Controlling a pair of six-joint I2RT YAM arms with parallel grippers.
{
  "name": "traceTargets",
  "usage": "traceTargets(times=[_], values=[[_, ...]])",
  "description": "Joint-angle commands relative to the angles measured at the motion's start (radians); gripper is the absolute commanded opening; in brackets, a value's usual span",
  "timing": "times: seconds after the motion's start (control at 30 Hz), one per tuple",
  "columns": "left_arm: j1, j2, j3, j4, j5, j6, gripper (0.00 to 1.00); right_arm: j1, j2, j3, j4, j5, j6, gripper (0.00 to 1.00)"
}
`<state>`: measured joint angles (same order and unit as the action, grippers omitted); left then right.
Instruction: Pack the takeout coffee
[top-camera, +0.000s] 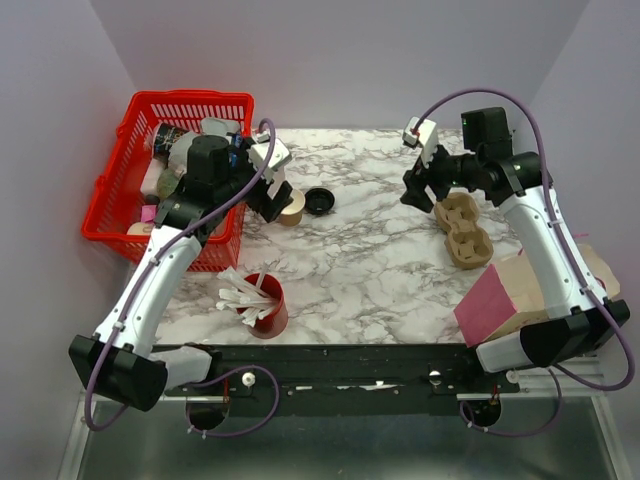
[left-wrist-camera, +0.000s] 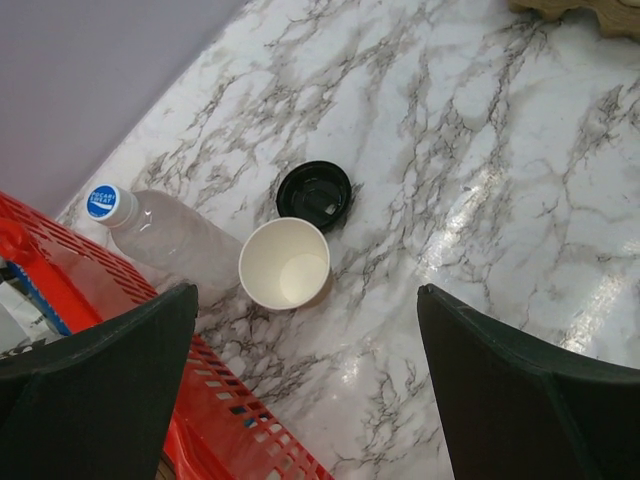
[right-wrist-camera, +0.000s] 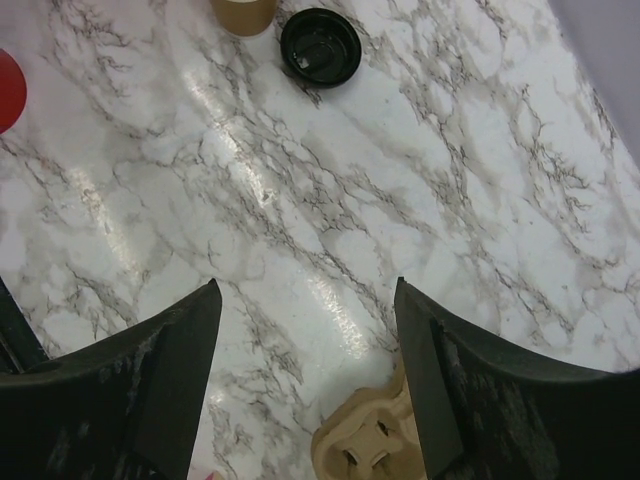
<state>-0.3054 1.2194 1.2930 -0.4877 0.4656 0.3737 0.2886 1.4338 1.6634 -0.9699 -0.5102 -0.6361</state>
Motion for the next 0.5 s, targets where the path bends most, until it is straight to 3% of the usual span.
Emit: traceTargets(times=[0.0, 0.17, 0.47], values=[[-0.037, 0.049, 0.043, -0.09, -0.004, 0.04, 0.95, 0.012, 0.016, 0.033, -0.023, -0.027, 0.022, 0.76], [-0.078, 0.143, 0.14, -0.173, -0.102, 0.05, 0.9, 0.021, -0.006, 0.01, 0.0, 0.012, 0.032, 0.7], [-0.173, 0.509, 0.448, -0.445, -0.376, -0.059, 0.79, 0.175, -0.084, -0.1, -0.015, 0.162, -0.086, 0.66]])
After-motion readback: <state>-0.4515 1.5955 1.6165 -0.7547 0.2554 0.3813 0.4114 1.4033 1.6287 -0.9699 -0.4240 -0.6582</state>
